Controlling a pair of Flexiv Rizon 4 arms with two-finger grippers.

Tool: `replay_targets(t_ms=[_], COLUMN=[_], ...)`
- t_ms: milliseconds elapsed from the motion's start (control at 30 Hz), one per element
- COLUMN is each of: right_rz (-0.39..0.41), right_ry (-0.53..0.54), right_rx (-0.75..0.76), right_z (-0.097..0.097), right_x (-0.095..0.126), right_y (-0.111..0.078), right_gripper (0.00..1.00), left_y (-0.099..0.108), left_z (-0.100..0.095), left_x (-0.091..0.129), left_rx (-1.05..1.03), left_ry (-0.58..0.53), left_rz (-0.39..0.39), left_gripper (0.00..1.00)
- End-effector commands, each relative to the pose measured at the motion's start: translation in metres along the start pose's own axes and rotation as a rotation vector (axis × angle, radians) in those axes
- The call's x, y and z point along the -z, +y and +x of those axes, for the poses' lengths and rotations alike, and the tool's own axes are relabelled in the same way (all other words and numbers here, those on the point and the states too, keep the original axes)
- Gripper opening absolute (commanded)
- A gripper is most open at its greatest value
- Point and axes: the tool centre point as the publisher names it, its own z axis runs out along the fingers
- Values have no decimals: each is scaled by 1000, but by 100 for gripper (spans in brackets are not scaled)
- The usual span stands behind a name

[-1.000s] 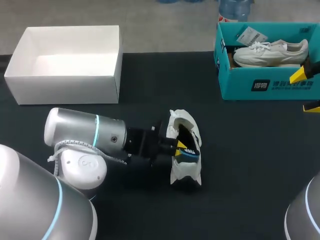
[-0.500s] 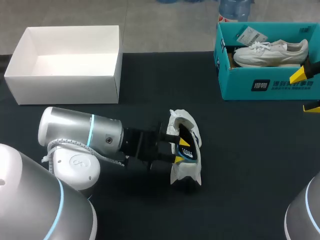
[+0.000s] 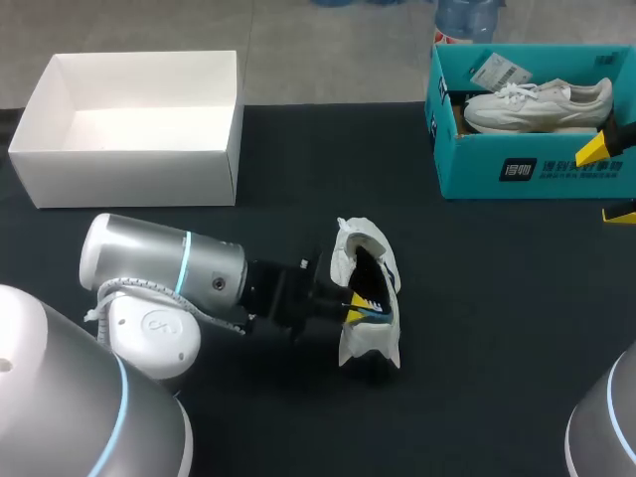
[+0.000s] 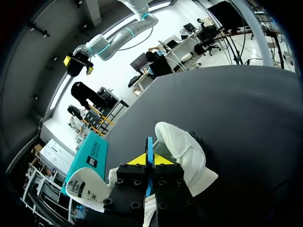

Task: Take the shoe out of the shoebox, open the shoe tongue, remove and reinsert the insole, then place the shoe into the shoebox

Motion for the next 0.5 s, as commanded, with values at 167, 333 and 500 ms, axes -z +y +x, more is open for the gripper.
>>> replay_targets(t_ms=[167, 333, 500], right_rz=[-1, -1, -1], right_ry=[-2, -2, -2], right_rx=[-1, -1, -1], right_z=[0, 0, 0], right_x=[0, 0, 0], right_y=[-1, -1, -1], right_gripper=[100, 100, 100], left_y=[20, 16, 3], left_z=[-11, -14, -17], left_x=[-28, -18, -2], left_rx=[10, 26, 7], left_ry=[-13, -25, -36], left_rz=[-33, -27, -8], left_gripper=[0, 0, 22])
